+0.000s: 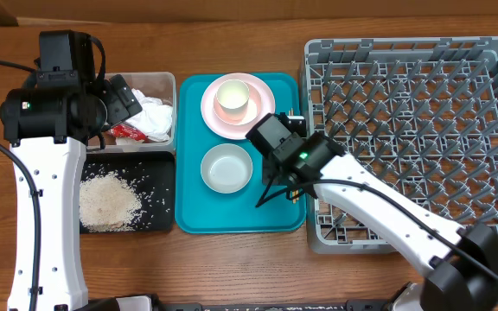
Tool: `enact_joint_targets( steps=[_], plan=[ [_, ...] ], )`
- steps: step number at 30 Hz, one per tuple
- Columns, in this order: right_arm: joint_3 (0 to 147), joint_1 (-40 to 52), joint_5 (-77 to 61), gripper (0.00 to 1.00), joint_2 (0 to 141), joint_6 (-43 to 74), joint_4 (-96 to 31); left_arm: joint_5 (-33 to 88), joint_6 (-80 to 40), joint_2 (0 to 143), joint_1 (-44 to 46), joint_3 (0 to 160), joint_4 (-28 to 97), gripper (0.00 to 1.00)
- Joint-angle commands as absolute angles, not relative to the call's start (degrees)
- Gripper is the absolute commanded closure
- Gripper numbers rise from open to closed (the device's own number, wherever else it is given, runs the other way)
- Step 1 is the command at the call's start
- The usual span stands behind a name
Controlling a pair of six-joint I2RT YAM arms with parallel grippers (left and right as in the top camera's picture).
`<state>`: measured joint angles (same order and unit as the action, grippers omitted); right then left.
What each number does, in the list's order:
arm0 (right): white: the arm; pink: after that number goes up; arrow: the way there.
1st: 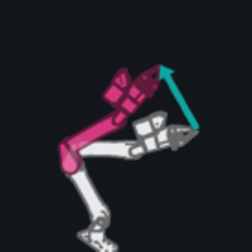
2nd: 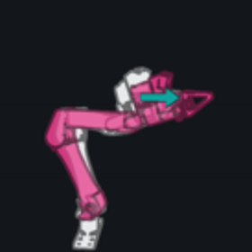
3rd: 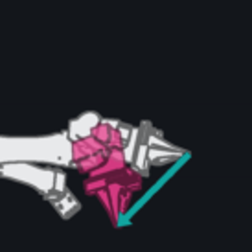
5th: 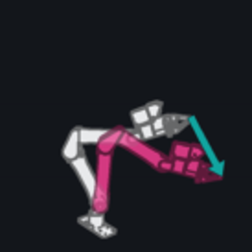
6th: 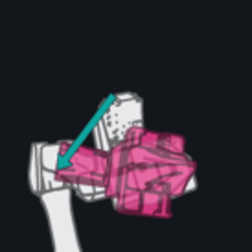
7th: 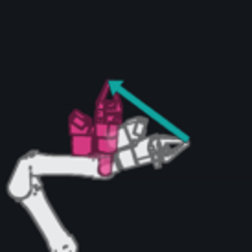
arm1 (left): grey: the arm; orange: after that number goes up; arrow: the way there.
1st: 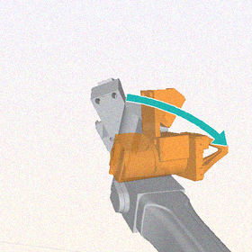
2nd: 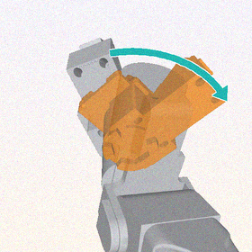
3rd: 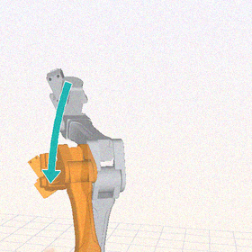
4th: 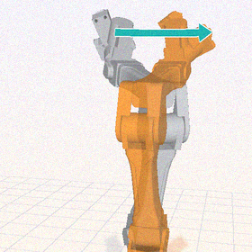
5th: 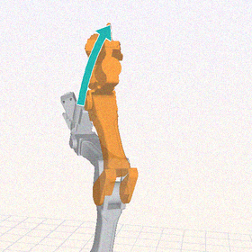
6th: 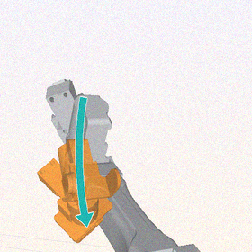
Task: Sort waste into correct bins and load items into the dishwasher
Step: 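Reach the right gripper over the rack toward the wooden chopsticks, then lower the right gripper onto a wooden chopstick at the tray edge and grasp it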
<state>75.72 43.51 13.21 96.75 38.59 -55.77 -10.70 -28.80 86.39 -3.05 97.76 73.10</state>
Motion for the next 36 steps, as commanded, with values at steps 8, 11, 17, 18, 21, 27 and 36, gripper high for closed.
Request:
enact_joint_targets(
  steps=[8,11,17,18,21,27,36],
  plan=[
    [75.7,45.9,22.2,0.51,106.3,39.0,-52.7,-10.7,-28.9,86.6,-3.2,98.0,73.1,0.00],
    [75.5,45.7,22.6,0.50,106.8,39.3,-52.2,-10.7,-28.9,86.6,-3.2,98.0,73.1,0.00],
    [74.3,45.5,21.8,0.50,106.8,39.2,-48.5,-10.7,-28.9,86.6,-3.2,98.0,73.1,0.00],
    [73.9,45.5,21.9,0.50,106.8,39.2,-47.9,-10.7,-28.9,86.6,-3.2,98.0,73.1,0.00],
    [72.5,45.3,23.6,0.51,106.8,39.3,-46.7,-10.7,-28.9,86.6,-3.2,98.0,73.1,0.00],
    [71.2,43.9,24.4,0.51,106.8,39.0,-44.5,-10.7,-28.9,86.6,-3.2,98.0,73.1,0.00],
    [67.2,43.9,24.4,0.51,106.8,39.0,-39.7,-10.7,-28.9,86.6,-3.2,98.0,73.1,0.00]
  ],
)
